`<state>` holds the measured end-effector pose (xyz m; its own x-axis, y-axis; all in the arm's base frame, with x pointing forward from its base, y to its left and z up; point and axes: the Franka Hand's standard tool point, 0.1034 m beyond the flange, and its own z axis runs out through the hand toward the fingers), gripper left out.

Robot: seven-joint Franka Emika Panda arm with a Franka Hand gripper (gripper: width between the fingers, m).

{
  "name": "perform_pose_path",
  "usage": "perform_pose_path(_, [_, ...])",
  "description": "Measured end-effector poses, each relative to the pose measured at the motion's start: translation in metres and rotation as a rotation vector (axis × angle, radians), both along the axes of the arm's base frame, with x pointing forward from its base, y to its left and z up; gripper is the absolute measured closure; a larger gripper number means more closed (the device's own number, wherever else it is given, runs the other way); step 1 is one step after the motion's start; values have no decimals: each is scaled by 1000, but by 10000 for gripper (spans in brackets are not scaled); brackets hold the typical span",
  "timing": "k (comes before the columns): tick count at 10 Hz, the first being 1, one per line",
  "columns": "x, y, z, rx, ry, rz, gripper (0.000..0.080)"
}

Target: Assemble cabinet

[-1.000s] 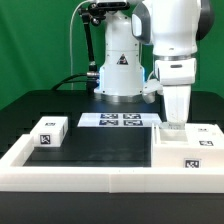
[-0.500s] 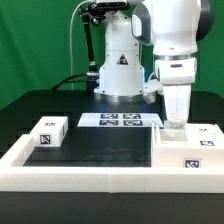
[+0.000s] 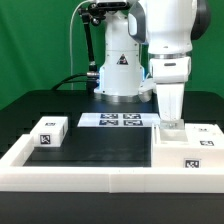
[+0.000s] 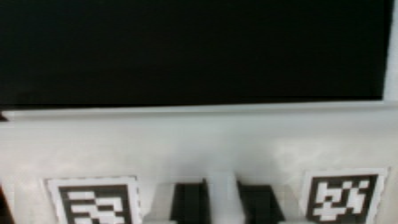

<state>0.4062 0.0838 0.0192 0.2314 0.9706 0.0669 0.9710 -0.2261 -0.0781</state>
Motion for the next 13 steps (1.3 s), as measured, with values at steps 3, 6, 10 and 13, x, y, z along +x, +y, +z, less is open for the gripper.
perform_pose_path(3, [-4, -1, 4, -6, -1, -5, 726])
perform_pose_path(6, [1, -2, 17, -17, -21, 3, 726])
perform_pose_path(10, [9, -4, 33, -31, -36, 8, 726])
perform_pose_path(13, [9, -5, 32, -31, -35, 7, 726])
